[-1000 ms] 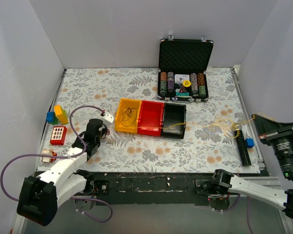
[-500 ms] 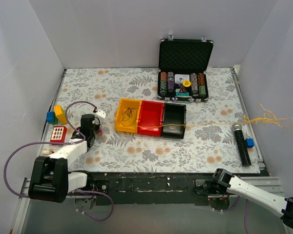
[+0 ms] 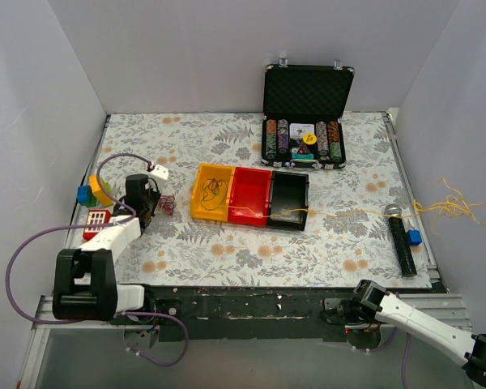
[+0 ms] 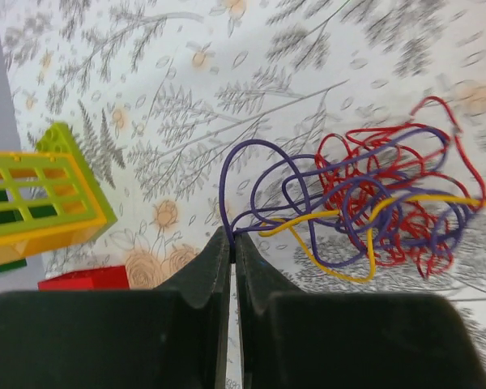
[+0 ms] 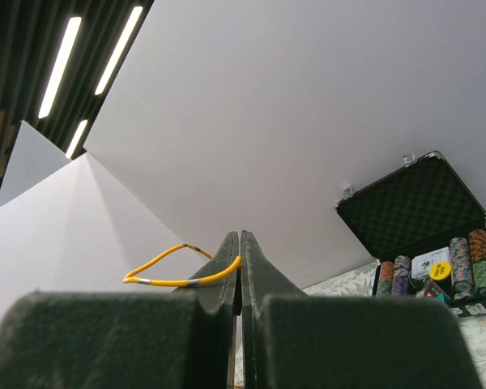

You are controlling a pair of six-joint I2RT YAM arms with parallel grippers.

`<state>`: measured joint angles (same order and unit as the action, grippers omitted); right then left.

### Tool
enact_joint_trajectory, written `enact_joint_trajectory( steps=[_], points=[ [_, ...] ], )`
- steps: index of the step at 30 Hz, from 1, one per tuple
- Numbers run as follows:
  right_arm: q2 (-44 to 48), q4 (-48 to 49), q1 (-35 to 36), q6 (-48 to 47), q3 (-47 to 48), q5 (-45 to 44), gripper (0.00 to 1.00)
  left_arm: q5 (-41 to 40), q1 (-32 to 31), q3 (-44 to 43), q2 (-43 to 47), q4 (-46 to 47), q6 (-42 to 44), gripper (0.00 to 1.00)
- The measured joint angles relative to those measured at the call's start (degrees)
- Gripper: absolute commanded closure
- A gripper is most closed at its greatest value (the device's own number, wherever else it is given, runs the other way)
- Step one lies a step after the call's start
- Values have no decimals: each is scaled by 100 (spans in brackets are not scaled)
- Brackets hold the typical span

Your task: Untangle the cables

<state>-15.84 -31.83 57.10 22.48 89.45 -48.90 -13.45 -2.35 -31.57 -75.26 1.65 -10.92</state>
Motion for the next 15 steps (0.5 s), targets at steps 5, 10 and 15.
enact_joint_trajectory(
  steps=[5, 10, 15],
  points=[
    [-15, 129, -9, 275, -466, 337, 99, 1464, 9, -343, 793, -887, 151, 2],
    [-184, 348, -9, 597, -1414, 745, 99, 2935, 11, -656, 1620, -1952, 748, 2],
    [-498, 468, -9, 828, -1851, 1106, 99, 4343, 11, -1316, 2087, -3300, 1436, 2]
  ],
)
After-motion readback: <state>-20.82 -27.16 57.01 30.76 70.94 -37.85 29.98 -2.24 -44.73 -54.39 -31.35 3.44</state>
